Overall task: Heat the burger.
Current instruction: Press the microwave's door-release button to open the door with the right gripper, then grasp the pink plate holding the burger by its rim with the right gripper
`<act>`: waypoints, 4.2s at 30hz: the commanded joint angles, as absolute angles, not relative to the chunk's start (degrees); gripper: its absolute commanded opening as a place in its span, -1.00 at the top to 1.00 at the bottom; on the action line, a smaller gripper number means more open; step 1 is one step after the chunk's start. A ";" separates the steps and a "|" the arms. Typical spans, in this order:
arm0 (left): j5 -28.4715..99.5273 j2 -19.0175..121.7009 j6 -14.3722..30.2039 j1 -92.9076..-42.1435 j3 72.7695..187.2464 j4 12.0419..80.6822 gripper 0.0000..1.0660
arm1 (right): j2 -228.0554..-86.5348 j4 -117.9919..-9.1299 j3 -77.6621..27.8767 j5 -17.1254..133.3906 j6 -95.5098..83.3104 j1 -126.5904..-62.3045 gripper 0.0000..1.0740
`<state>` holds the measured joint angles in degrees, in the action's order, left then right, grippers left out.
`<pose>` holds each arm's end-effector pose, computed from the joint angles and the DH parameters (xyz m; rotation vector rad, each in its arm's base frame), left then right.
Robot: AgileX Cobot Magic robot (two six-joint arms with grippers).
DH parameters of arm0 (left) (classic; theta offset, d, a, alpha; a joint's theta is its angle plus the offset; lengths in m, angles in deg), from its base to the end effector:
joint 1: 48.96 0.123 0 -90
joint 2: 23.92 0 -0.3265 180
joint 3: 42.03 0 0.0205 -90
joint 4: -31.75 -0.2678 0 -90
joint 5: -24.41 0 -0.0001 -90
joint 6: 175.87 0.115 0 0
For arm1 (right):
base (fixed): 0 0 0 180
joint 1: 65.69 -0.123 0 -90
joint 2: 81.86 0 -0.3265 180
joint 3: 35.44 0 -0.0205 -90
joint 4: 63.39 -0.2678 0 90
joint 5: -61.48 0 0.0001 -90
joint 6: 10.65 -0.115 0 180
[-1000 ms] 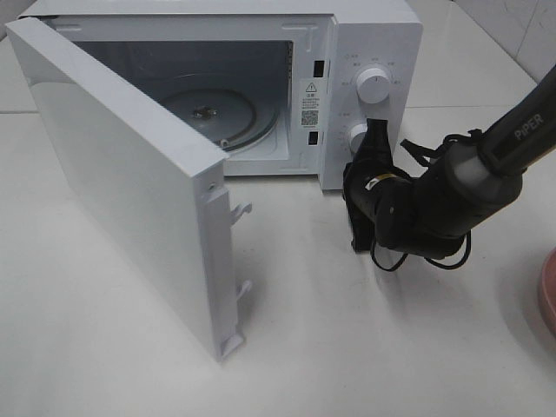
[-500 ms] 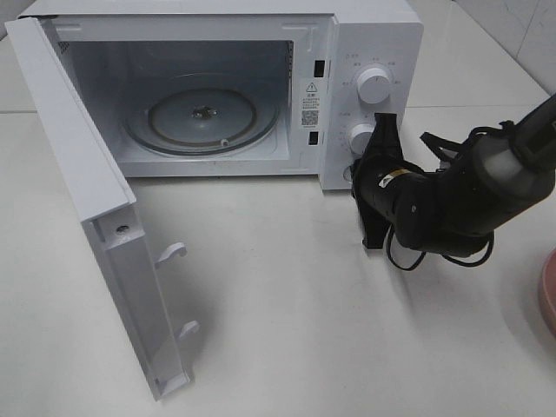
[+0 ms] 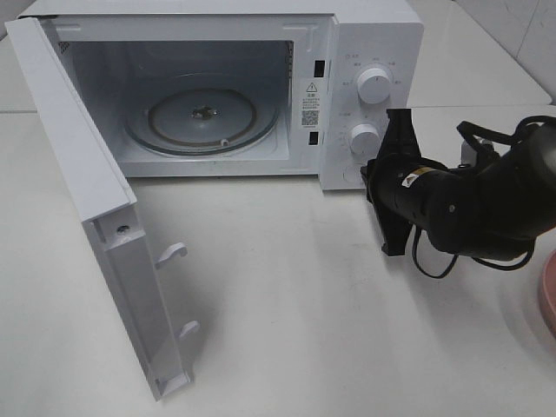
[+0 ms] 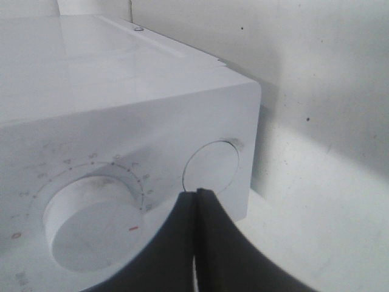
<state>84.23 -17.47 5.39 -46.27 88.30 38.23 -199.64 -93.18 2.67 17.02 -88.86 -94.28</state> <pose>-0.0100 -0.0117 0.2761 -0.0208 2.0195 -0.0912 0.3507 0.1456 0.1294 1.4550 1.5940 1.0563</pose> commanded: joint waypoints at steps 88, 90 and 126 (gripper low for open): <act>83.66 -18.96 5.28 -46.56 88.12 38.28 -0.94 | -167.44 -49.52 -4.21 113.62 -14.61 -71.59 -0.85; 83.66 -18.96 5.28 -46.56 88.12 38.28 -0.94 | -168.30 -50.27 -4.21 113.05 -14.21 -71.07 -0.85; 83.66 -18.96 5.28 -46.56 88.12 38.28 -0.94 | -187.60 -53.42 2.72 93.00 -13.58 -65.68 -0.67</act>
